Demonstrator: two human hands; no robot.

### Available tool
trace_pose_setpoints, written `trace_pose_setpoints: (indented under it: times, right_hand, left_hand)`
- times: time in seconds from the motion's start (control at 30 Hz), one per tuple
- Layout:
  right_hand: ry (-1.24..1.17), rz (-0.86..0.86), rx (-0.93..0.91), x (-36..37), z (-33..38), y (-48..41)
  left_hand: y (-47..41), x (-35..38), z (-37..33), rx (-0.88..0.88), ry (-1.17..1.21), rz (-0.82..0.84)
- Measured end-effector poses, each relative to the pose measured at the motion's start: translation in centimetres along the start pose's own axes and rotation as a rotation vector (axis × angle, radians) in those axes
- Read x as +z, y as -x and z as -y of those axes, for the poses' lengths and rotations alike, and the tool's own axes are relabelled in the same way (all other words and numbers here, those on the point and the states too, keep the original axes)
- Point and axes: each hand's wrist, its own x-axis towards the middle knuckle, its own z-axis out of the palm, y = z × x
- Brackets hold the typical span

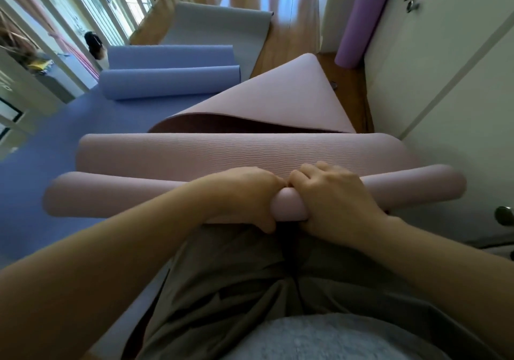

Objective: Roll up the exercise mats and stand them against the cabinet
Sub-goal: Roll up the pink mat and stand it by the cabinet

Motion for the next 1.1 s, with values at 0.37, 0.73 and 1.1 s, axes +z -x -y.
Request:
trace_pose_setpoints:
  times: [0.37,0.73,1.1]
  right_hand:
    - [0.025,0.080,0.076,-0.5,-0.5,-1.0]
    - [-0.053,0.260,0.090,-1.3,-1.6,-3.0]
    - [-0.121,0.439,0.015,-7.4,-0.5,-1.0]
  left_hand:
    - [-0.2,0.7,0.0,-0.069,-0.133,-0.212]
    - [0.2,3.2,-1.3,-0.136,-0.340,-0.605]
    - [4.2,-1.0,-3.4,-0.050,-0.254,-0.505]
